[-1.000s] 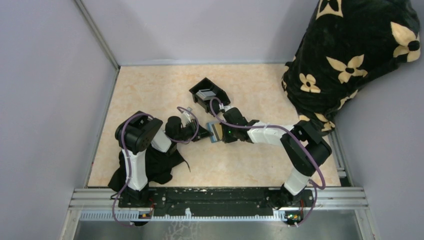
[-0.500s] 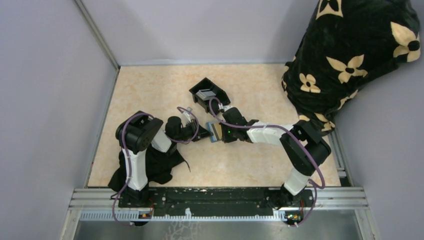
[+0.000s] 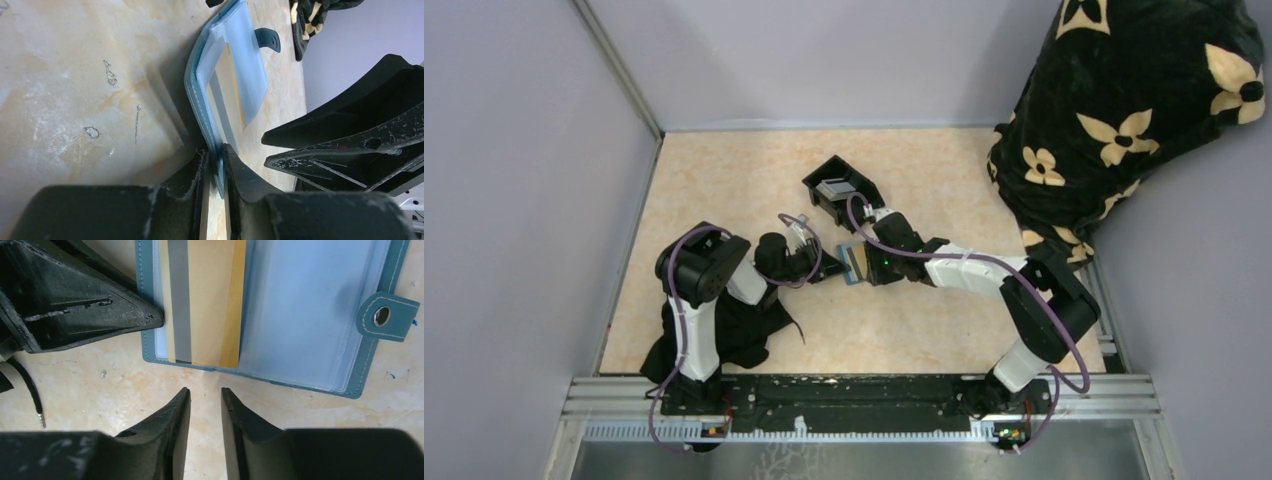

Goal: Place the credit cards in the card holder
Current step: Insert the credit card into the card holder.

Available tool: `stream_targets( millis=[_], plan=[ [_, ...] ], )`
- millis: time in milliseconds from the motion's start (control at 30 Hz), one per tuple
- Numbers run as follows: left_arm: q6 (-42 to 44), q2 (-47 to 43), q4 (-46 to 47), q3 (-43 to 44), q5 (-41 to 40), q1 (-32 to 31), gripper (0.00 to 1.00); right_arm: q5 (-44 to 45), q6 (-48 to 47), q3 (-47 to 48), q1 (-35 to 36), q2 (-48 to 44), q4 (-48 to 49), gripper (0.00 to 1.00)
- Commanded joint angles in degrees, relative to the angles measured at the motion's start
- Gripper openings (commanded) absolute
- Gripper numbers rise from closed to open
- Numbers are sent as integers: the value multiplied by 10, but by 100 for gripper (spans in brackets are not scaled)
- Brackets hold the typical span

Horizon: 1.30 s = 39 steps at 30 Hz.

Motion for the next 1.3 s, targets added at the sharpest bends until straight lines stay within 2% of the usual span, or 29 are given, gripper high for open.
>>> stream_targets(
  millis=[0,200,667,800,1267],
  plan=[
    [7,17,-21,-2,3,-1,22,22,-9,28,8,-14,-7,34],
    [7,15,-21,-1,5,-1,22,27,-18,57,3,23,-8,41],
    [2,16,-2,-6,7,-1,26,13,-23,88,-20,92,13,43],
    [-3,19,12,-9,11,-1,28,12,-22,91,-23,98,16,43],
    [-6,28,25,-13,8,-1,29,17,-38,100,-24,74,4,44]
  ],
)
